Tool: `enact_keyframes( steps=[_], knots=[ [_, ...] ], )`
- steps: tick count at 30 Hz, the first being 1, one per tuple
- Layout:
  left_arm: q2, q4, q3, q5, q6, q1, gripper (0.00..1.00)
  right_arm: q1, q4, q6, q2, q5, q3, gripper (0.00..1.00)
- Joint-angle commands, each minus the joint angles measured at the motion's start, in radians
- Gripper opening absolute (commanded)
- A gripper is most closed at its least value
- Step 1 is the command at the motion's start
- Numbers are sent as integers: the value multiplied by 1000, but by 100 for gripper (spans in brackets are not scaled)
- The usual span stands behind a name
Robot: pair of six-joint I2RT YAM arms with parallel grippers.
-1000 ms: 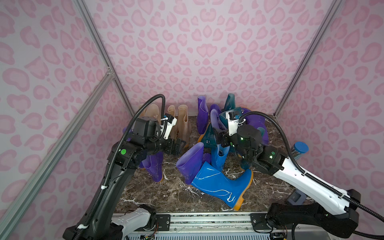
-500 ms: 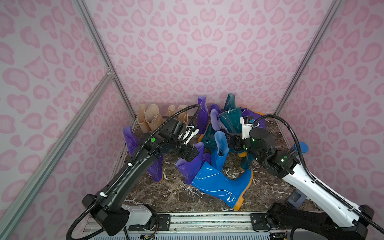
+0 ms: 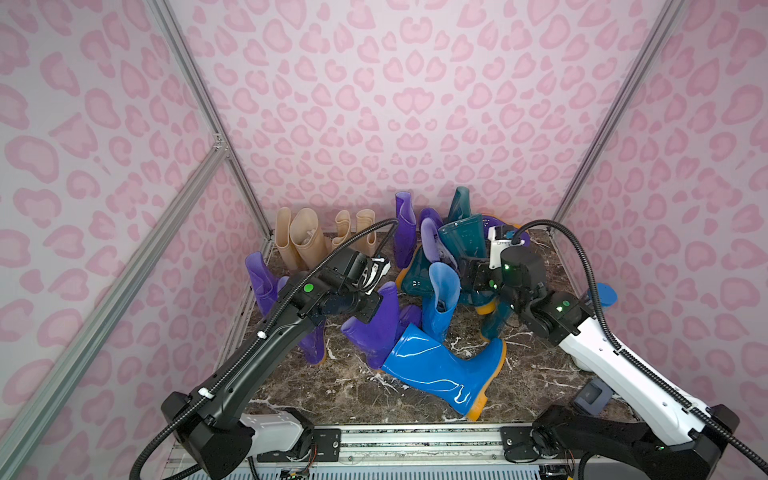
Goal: Match and arrange rain boots in pairs
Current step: Pair a pair of rain boots at the center of the board.
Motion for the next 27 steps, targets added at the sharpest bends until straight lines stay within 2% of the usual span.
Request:
enact_keyframes(
  steps=[1, 4, 8, 12, 16, 17, 18, 20, 21, 22, 23, 25, 27],
  knots=[
    [-43, -52, 17, -140, -31, 10, 2, -71, 53, -3, -8, 3, 2, 83],
    [-65, -78, 17, -159, -41, 25, 2, -176, 61, 5, -5, -46, 4, 83],
    [-72, -93, 12, -243, -89, 50, 2, -329, 71, 32, -8, -115, 9, 80],
    [-82, -36, -32, -214, -122, 97, 2, -495, 80, 56, 2, -212, 31, 77],
    [-73, 0, -46, -216, -143, 119, 2, -615, 67, 61, 27, -237, 59, 74],
    [-69, 5, -48, -208, -143, 121, 6, -640, 72, 66, 33, -250, 55, 70],
    [-63, 7, -45, -199, -142, 122, 21, -667, 76, 76, 43, -278, 49, 67],
    [-58, -2, -26, -202, -147, 123, 41, -682, 87, 83, 53, -351, 37, 64],
    [-64, -4, -12, -193, -143, 122, 58, -673, 91, 85, 48, -388, 27, 64],
    [-71, -8, 6, -183, -140, 123, 65, -659, 90, 91, 38, -399, 18, 65],
    [-77, -13, 18, -155, -133, 123, 67, -643, 91, 95, 25, -385, 8, 66],
    [-82, -18, 88, -68, -125, 122, 77, -582, 78, 64, -3, -316, 4, 72],
    [-68, -18, 140, 31, -128, 109, 79, -565, 49, 47, 2, -263, 21, 75]
  ],
)
